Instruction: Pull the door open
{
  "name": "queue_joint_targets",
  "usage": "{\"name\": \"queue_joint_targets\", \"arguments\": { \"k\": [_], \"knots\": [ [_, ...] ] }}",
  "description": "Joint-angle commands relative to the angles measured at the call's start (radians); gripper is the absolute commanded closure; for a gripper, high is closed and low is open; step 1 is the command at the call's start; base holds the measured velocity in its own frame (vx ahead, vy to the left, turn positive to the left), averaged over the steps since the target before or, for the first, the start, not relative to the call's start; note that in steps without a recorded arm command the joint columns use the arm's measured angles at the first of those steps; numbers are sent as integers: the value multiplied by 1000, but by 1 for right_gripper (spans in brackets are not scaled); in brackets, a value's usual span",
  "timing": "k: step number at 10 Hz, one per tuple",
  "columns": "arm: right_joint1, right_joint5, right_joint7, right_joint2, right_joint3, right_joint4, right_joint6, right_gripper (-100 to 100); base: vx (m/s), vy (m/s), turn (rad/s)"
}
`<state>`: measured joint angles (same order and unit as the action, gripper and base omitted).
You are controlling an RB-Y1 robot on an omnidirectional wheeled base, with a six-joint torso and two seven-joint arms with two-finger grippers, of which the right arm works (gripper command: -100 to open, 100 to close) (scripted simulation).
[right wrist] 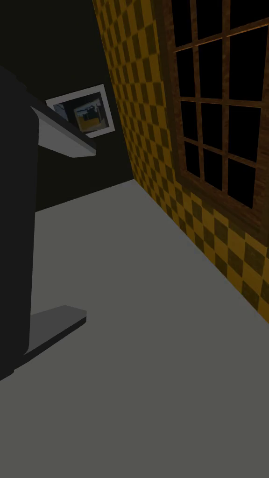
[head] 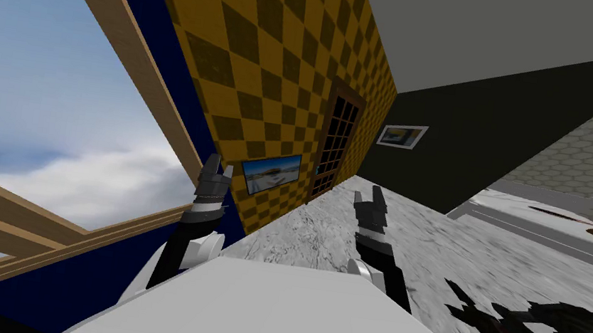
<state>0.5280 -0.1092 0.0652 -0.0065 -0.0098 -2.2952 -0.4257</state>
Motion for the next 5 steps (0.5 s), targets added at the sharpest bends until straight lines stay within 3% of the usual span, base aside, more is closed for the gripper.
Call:
{"name": "queue_joint_targets", "arguments": {
  "k": [1, 5],
  "knots": [
    [-5, 13, 25, -12, -8, 29, -12, -100, 78, -32, 104],
    [-18, 49, 92, -36, -29, 110, -44, -100, 143, -80, 123]
  ]
}}
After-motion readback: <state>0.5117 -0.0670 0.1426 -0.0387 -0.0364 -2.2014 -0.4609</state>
